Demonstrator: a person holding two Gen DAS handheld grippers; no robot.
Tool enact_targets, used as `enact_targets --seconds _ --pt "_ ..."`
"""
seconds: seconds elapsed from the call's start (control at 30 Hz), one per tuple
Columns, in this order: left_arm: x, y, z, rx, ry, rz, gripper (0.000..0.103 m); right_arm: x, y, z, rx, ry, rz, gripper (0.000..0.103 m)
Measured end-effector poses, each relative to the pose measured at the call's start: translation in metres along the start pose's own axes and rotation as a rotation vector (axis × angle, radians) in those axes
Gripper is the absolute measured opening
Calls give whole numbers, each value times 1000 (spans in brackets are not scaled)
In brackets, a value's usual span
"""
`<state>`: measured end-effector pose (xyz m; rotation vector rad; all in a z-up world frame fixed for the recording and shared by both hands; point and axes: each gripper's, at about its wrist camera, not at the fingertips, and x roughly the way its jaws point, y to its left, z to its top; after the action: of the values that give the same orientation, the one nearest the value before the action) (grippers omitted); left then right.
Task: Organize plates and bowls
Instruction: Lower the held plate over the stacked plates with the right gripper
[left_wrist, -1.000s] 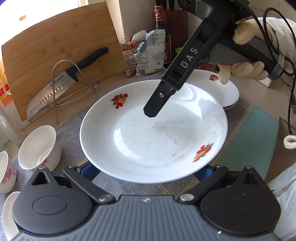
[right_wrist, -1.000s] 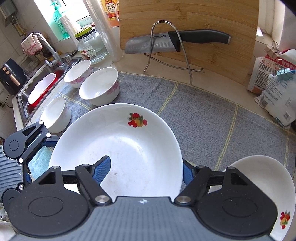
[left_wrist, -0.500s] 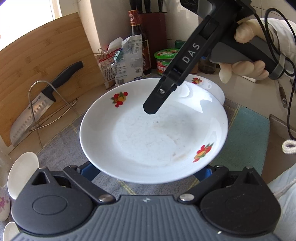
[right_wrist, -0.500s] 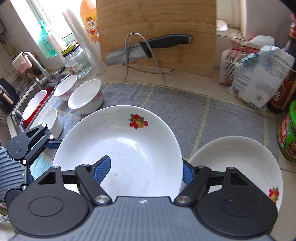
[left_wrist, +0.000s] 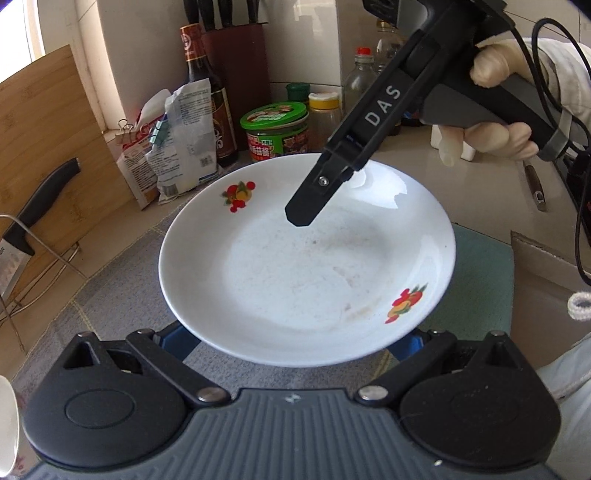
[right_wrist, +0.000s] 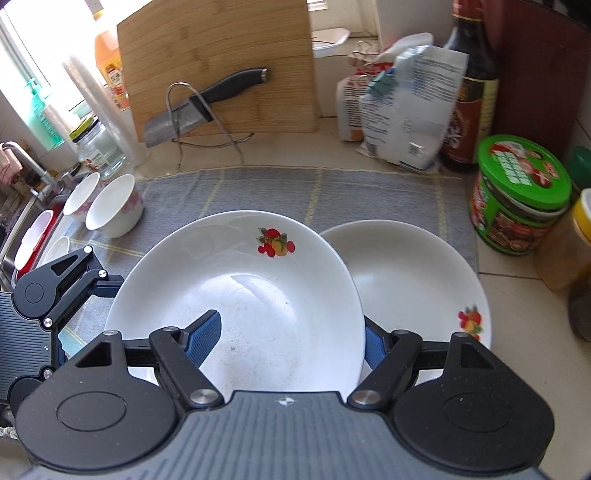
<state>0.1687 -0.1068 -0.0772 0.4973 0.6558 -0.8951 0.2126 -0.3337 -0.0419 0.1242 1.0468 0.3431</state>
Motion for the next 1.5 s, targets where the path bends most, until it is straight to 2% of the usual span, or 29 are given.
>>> enact_targets --seconds 0.5,0.8,1.5 --pt "26 -12 15 16 20 -75 101 -5 -33 -16 71 -7 -43 82" --pt "35 -12 16 21 54 -74 101 3 -39 -19 67 10 -46 82" --pt "50 -11 28 35 60 -80 101 7 -57 -16 91 10 -58 82"
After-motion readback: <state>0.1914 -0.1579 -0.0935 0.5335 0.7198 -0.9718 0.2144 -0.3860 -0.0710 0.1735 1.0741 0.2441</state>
